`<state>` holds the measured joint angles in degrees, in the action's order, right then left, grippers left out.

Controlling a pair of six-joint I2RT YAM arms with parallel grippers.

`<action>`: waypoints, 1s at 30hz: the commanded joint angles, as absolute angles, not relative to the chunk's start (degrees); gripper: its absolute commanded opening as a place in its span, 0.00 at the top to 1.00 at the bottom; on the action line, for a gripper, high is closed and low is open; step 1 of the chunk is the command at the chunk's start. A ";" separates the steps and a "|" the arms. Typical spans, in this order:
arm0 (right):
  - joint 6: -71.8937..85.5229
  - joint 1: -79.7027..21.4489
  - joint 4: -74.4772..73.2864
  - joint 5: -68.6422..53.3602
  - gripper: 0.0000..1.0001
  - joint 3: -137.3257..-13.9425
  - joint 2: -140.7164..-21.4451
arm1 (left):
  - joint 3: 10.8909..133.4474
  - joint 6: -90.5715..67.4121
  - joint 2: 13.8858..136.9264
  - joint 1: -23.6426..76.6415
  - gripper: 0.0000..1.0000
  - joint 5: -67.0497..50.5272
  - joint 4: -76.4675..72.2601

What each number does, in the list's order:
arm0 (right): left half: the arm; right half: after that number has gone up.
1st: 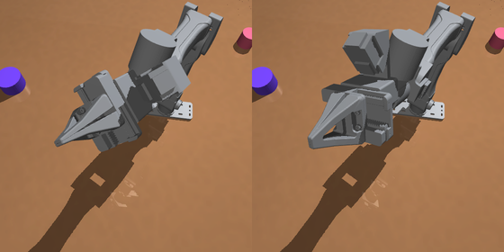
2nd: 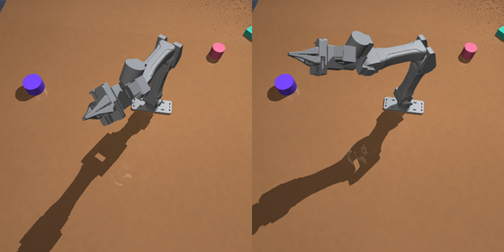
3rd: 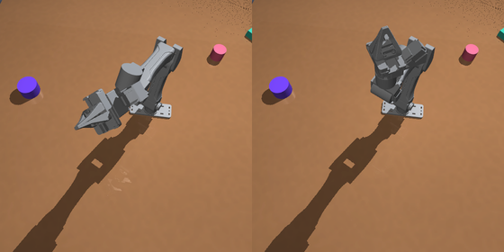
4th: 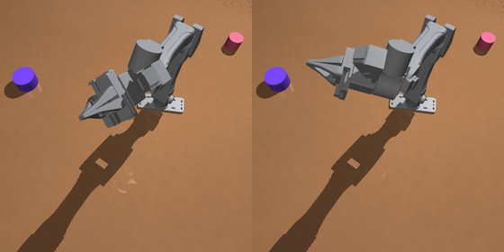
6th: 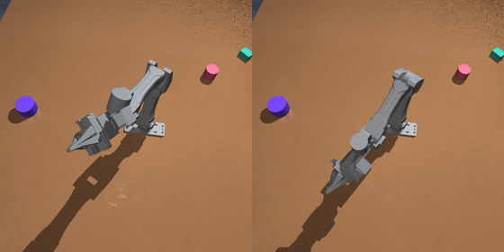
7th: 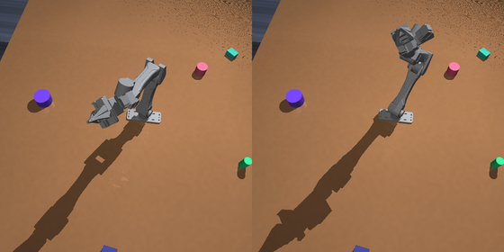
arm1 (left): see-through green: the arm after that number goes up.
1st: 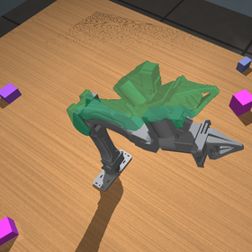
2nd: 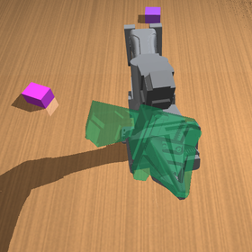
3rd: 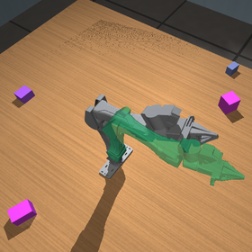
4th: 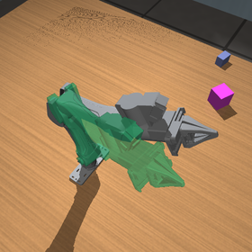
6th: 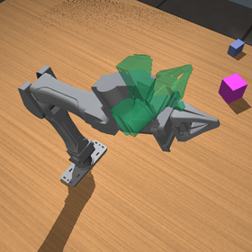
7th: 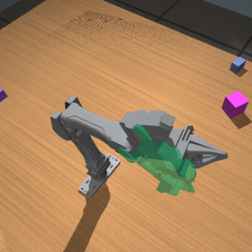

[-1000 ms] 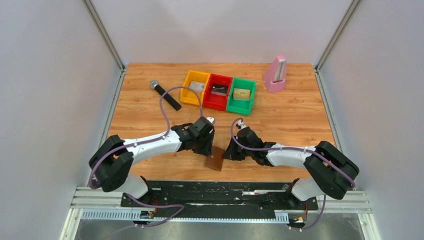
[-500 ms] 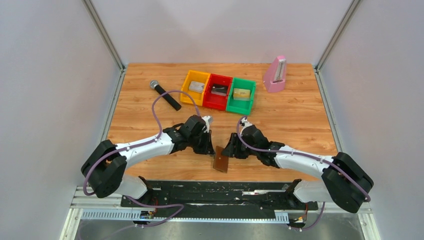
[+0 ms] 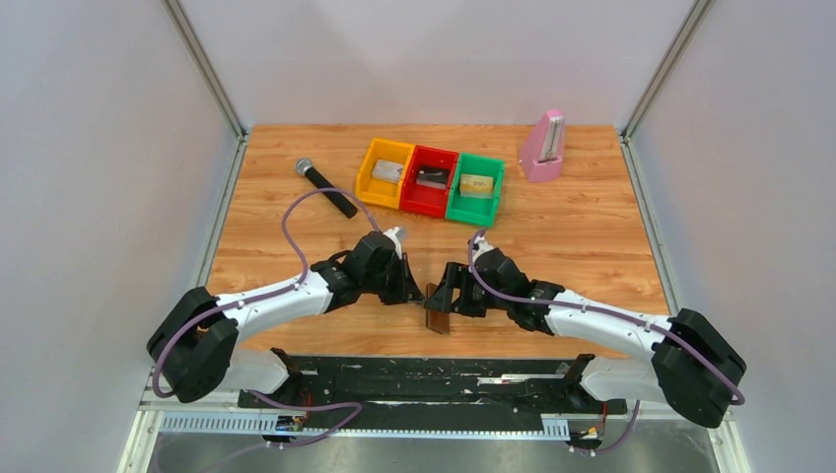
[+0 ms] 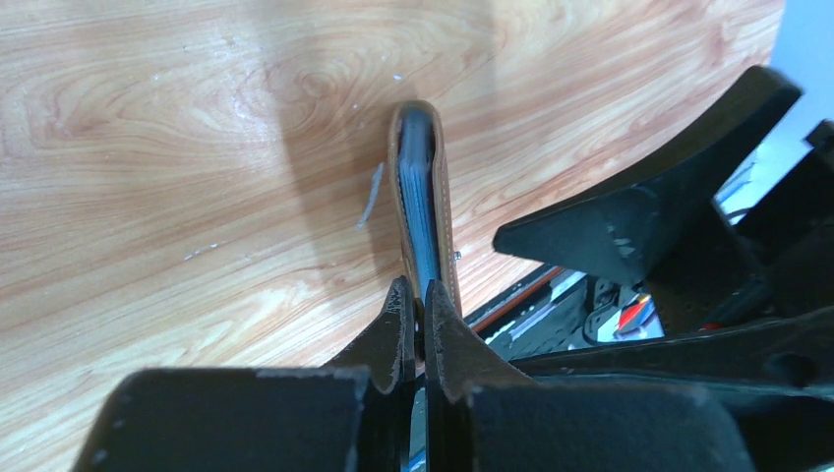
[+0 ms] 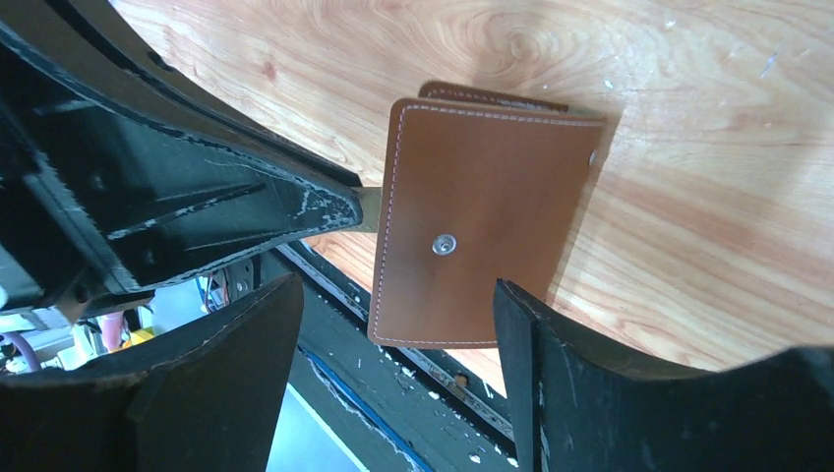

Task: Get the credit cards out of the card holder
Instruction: Open the card holder at the center of the board.

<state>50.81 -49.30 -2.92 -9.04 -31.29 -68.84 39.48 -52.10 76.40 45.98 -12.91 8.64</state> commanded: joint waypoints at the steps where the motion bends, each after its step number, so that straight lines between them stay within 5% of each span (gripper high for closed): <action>1: 52.05 -50.84 -3.69 -7.01 0.28 -34.48 -70.05 | 37.73 -55.84 72.78 45.79 1.00 -10.72 3.79; 30: 51.03 -53.05 -14.14 7.17 0.47 -36.20 -70.02 | 36.62 -52.52 69.92 45.57 1.00 -5.14 9.76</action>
<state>51.99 -53.01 -10.96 2.00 -35.27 -72.60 34.83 -55.35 70.81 45.98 -8.45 6.57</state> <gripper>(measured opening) 0.533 0.020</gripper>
